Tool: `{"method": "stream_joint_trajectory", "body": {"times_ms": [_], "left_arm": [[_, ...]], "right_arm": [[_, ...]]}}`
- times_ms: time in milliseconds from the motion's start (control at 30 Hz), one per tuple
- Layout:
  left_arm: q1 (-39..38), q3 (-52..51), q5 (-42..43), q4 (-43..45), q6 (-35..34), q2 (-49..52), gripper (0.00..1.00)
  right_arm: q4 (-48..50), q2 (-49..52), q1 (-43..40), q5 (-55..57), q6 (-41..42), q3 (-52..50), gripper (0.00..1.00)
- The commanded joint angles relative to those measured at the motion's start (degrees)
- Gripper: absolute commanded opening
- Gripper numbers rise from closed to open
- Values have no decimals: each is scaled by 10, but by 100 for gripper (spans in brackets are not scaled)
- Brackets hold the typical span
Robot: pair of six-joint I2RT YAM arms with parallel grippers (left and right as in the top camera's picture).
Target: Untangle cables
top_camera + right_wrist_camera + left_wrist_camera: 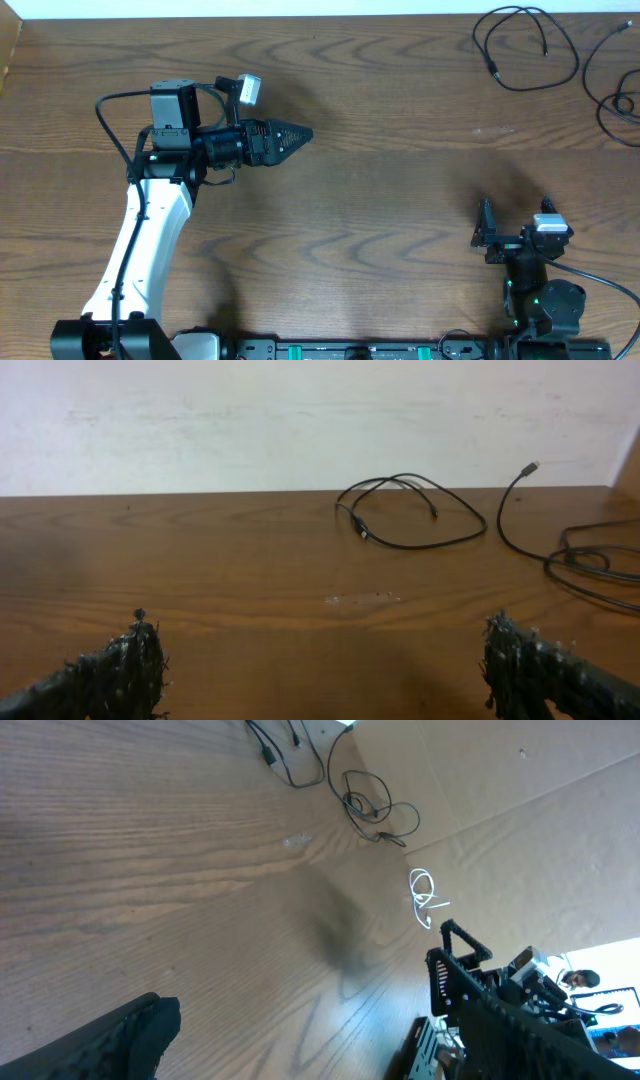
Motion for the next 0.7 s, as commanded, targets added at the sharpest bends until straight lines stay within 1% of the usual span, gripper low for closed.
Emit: {"method": "stream_joint_trajectory", "body": {"times_ms": [0, 167, 333, 667], "left_arm": [[1, -3, 3, -1, 4, 1, 96], [1, -3, 3, -1, 4, -6, 96], [1, -3, 3, -1, 4, -42, 96], [1, -3, 3, -1, 4, -204, 96]], "right_arm": [[-3, -3, 2, 7, -7, -1, 99], [-3, -3, 2, 7, -7, -1, 99], [-3, -3, 2, 7, -7, -1, 99], [-3, -3, 2, 7, -7, -1, 99]]}}
